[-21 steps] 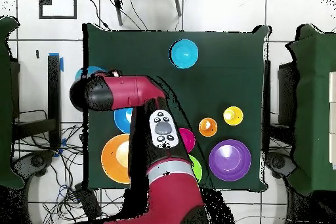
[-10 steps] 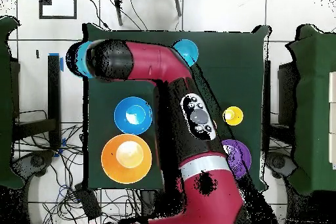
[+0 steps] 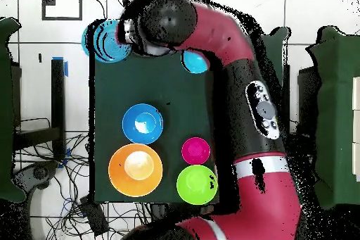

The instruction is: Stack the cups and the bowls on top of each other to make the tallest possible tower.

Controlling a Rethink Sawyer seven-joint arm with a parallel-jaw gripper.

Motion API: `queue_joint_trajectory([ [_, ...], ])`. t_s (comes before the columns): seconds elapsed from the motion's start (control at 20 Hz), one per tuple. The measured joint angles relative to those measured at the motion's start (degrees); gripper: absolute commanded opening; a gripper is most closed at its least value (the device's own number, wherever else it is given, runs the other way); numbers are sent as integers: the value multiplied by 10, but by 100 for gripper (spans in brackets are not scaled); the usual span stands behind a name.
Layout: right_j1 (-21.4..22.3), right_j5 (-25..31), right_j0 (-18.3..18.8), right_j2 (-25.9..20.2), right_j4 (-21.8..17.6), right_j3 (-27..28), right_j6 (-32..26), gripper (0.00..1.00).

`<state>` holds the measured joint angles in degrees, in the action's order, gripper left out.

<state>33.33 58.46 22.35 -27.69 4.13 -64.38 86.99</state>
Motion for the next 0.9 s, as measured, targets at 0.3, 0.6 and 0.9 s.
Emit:
queue_joint_trajectory([
  [0.3,-68,142,21,-35,-17,155,-1,0],
  [0.6,-154,288,33,-105,-85,324,-18,0],
  [0.9,-202,374,55,-203,-185,404,-53,0],
])
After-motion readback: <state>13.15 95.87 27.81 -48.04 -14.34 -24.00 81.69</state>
